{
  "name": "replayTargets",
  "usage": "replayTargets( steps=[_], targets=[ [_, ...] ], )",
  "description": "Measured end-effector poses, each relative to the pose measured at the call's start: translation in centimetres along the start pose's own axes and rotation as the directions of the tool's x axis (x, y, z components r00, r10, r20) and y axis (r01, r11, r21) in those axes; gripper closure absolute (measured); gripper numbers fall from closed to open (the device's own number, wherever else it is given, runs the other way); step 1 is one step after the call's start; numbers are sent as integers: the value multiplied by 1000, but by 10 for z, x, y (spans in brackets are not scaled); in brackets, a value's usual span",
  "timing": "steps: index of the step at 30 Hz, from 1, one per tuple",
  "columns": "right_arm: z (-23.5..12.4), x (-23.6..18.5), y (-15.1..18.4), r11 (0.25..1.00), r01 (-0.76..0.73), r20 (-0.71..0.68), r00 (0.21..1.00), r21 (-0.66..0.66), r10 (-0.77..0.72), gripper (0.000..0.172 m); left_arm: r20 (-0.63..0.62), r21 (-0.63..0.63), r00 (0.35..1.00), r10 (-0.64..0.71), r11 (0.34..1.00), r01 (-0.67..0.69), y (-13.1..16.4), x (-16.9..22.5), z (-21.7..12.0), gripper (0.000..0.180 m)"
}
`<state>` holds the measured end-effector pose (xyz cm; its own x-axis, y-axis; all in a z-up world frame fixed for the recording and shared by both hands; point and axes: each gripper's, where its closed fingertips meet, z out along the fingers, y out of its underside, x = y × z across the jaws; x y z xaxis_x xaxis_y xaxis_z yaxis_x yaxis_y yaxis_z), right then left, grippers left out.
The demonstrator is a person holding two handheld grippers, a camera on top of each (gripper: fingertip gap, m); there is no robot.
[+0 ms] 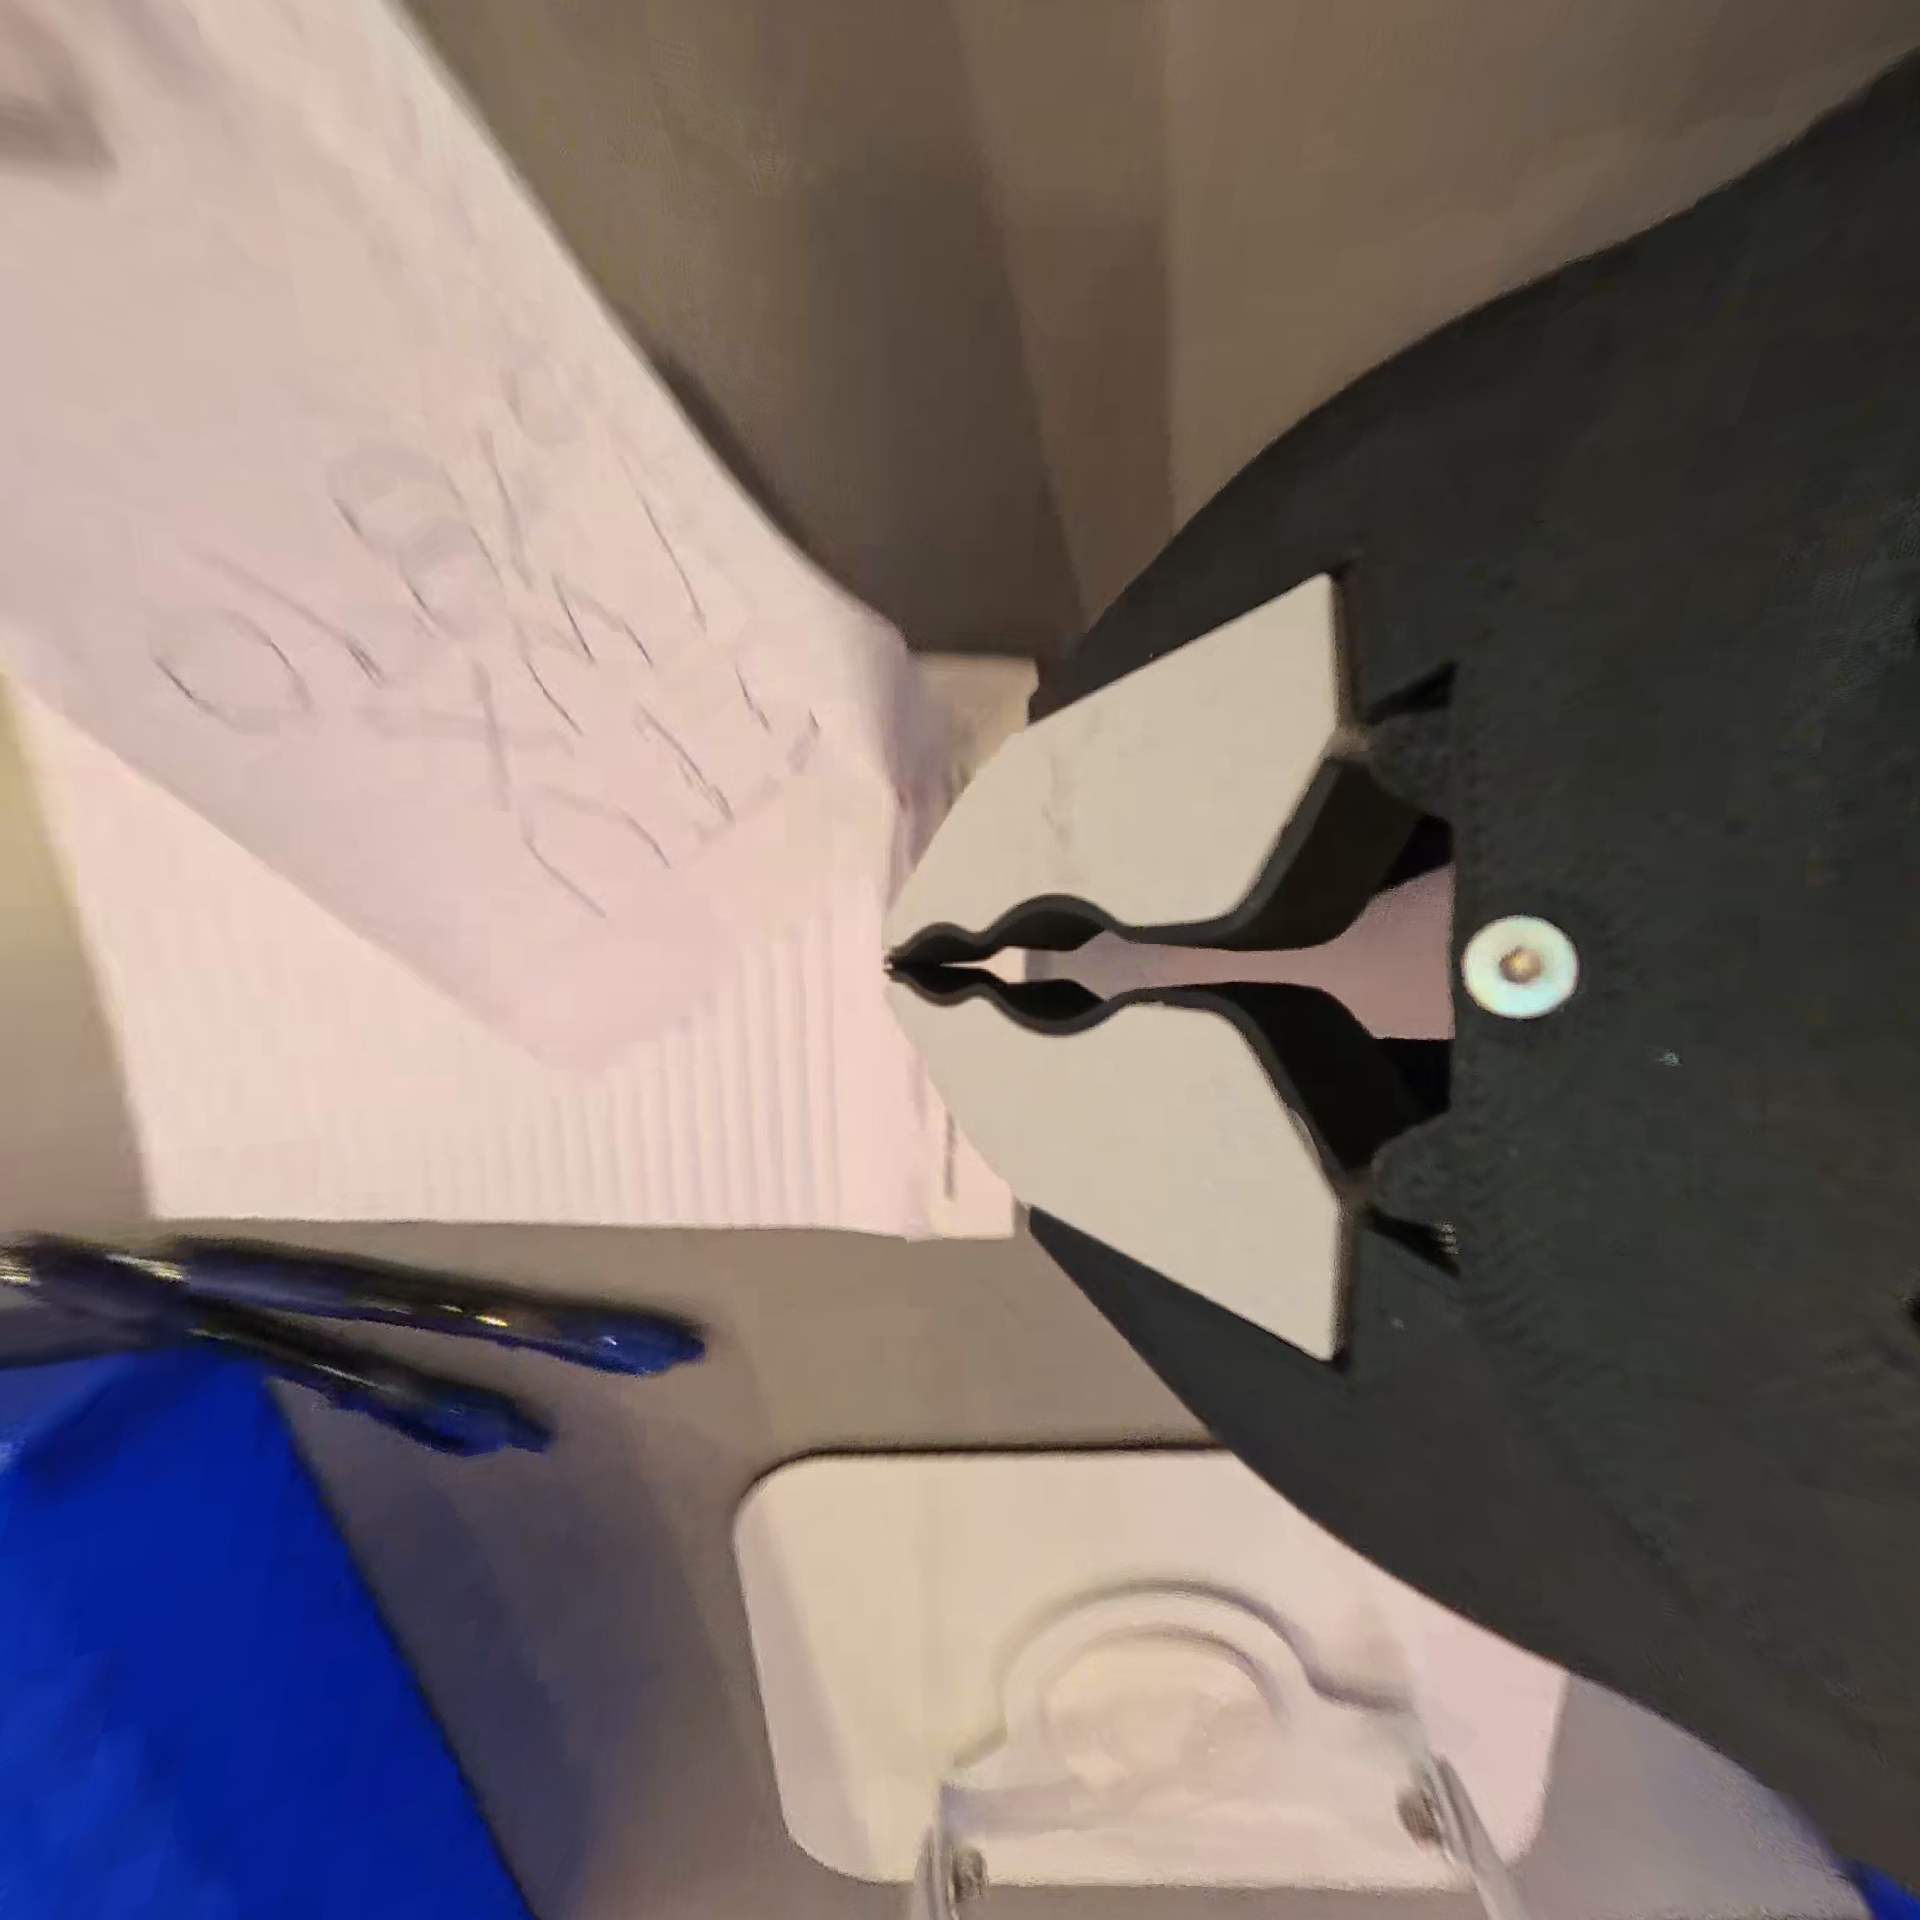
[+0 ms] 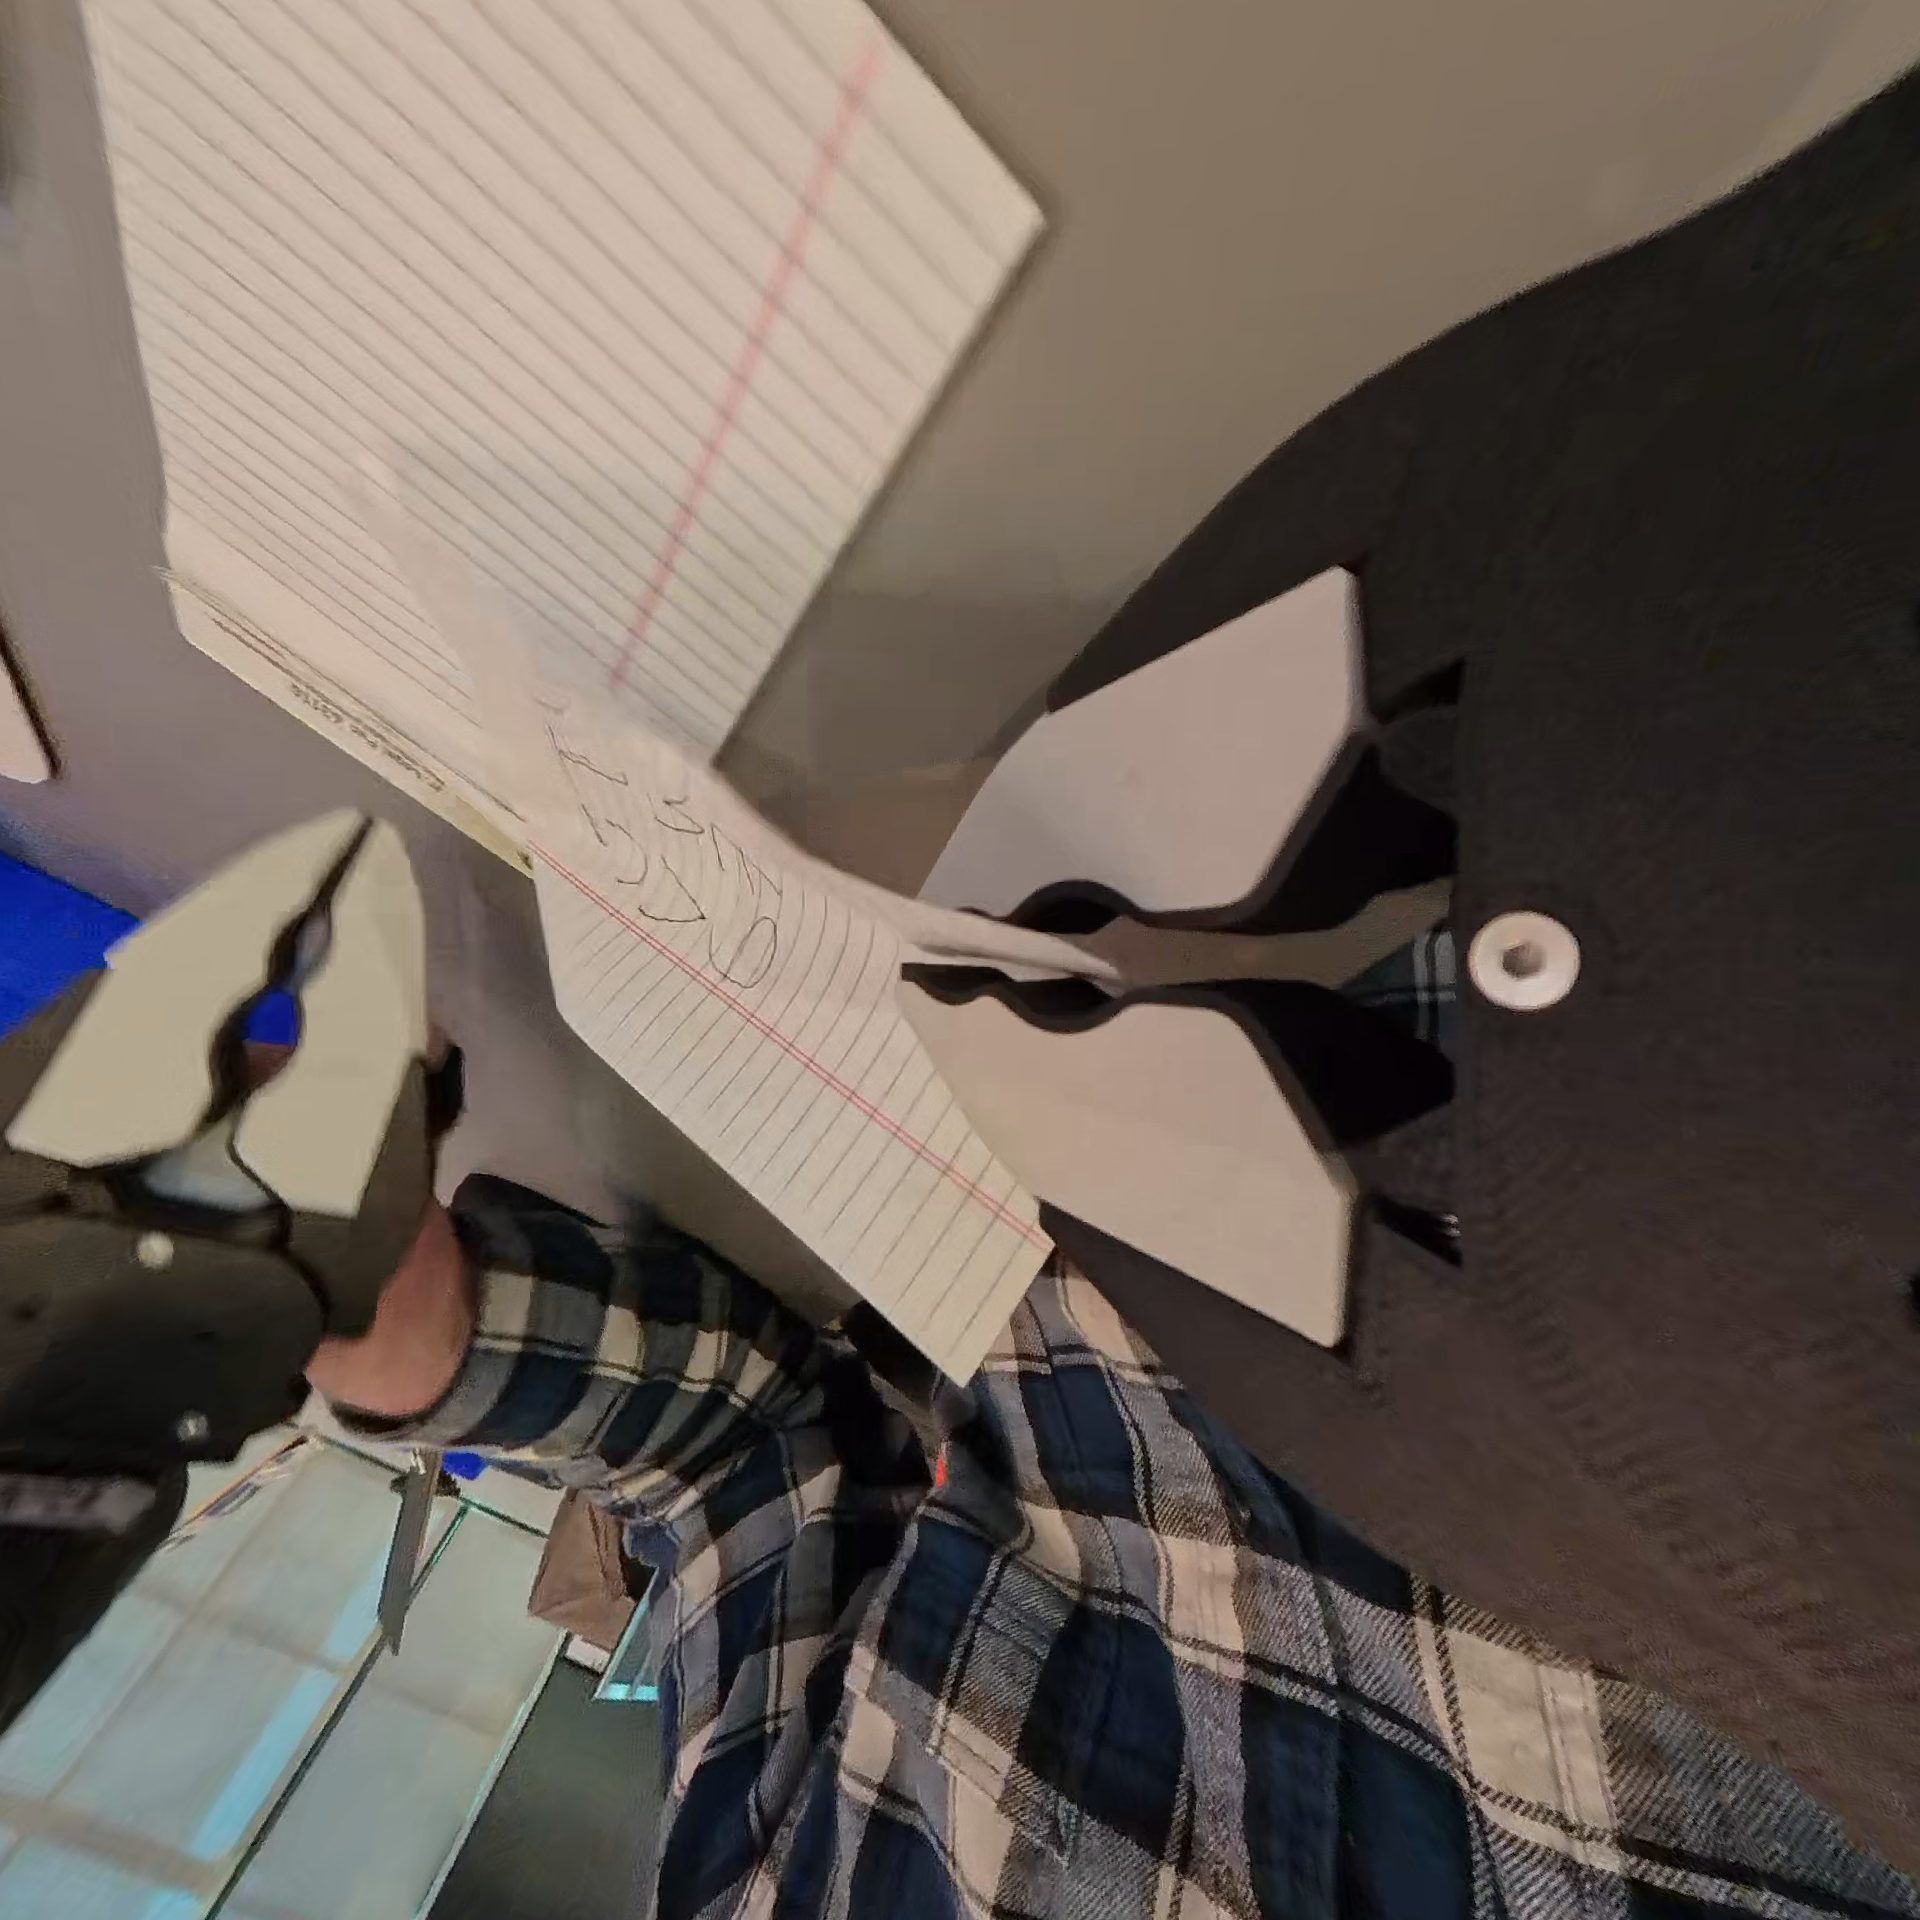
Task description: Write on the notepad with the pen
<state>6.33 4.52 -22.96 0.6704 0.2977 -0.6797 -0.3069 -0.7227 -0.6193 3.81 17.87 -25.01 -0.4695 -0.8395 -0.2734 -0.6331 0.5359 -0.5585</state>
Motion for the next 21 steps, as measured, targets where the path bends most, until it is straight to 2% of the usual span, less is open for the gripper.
replayTargets(
  steps=[3, 5, 7, 9, 11, 12, 13, 14, 19, 21],
  targets=[
    [-6, 18, -13, 999, 46, -28, 999, -3, -46, 172, -30, -85, 998, 52, 995, -54, 7, 21, 1, 180],
    [-9, 28, -24, 998, 54, -29, 998, 13, -54, 172, -75, -91, 997, 29, 995, -35, 11, 34, 11, 180],
    [-11, 35, -30, 999, 25, -15, 1000, 28, -25, 169, -58, -88, 998, 16, 996, -21, 12, 33, 15, 180],
    [-9, 35, -21, 999, -48, 27, 998, -20, 48, 138, -53, -93, 999, 2, 996, -7, 12, 33, 14, 180],
    [-4, 32, -9, 995, -83, 64, 994, -60, 87, 134, -42, -88, 999, 1, 996, -5, 12, 34, 15, 180],
    [-2, 29, -5, 994, -88, 92, 991, -71, 94, 138, -49, -84, 999, -6, 997, 2, 11, 34, 15, 180],
    [-1, 26, -4, 995, -70, 106, 991, -77, 78, 159, -54, -82, 999, -1, 997, -4, 11, 34, 15, 180],
    [-1, 26, -5, 996, -43, 92, 995, -81, 51, 172, -59, -81, 998, -3, 997, -2, 11, 34, 15, 180],
    [-9, 29, -4, 994, -23, 64, 998, -107, 30, 171, -60, -94, 998, -22, 995, 17, 13, 35, 14, 180],
    [-17, 22, 1, 996, -10, 55, 998, -93, 15, 171, -74, -63, 997, -29, 998, 24, 8, 37, 17, 180]
  ],
)
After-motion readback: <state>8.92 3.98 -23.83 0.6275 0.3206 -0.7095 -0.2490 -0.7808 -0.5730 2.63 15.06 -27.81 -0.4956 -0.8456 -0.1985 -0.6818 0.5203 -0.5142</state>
